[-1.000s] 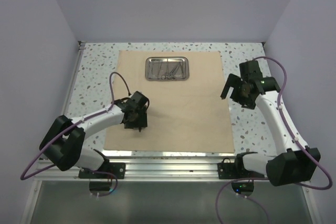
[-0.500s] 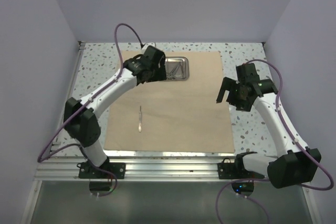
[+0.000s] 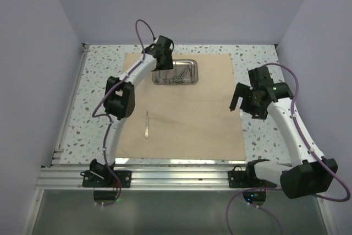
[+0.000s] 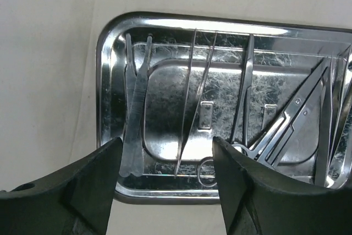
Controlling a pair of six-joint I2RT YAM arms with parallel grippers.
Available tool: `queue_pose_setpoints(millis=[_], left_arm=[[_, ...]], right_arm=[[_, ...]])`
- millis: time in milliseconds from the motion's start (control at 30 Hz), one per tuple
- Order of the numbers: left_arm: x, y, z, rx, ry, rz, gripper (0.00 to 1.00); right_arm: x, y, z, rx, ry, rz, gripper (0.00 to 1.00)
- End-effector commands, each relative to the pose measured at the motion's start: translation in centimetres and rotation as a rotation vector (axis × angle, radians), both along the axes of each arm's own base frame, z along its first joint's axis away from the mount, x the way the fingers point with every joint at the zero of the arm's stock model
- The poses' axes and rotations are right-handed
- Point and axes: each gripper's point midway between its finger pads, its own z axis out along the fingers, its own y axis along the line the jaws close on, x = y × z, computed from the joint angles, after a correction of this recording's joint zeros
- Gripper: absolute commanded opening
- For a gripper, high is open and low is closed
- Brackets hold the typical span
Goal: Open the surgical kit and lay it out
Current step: Pick up the medical item from the container.
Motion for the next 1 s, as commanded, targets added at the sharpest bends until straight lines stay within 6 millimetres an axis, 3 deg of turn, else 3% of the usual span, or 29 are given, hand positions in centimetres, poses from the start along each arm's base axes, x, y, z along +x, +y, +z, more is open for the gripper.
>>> queue_pose_setpoints(millis=[0, 400, 700, 867, 967], left_arm=[[2.8, 0.0, 3.3, -0.044, -0.105, -0.032, 0.7], [4.4, -0.2, -0.4, -0.071, -0.089, -0.077, 0.69], [4.2, 1.7, -2.6, -0.043, -0.047, -0.019, 0.66], [3.2, 2.3, -4.3, -0.023, 0.009, -0.016, 0.63], [1.5, 2.9, -5.6, -0.01, 0.063, -0.012, 0.58]], right_arm=[[-0.8, -0.9, 0.9, -0.038, -0.002, -0.02, 0.98], [-0.3, -1.3, 0.1, -0.074, 0.046, -0.037, 0.98], [-0.2, -1.5, -0.7, -0.088, 0.072, -0.035, 0.98], [-0.2, -1.6, -1.0, -0.1, 0.082, -0.028, 0.99], [-0.1, -1.6, -1.2, -0.104, 0.086, -0.021, 0.98]])
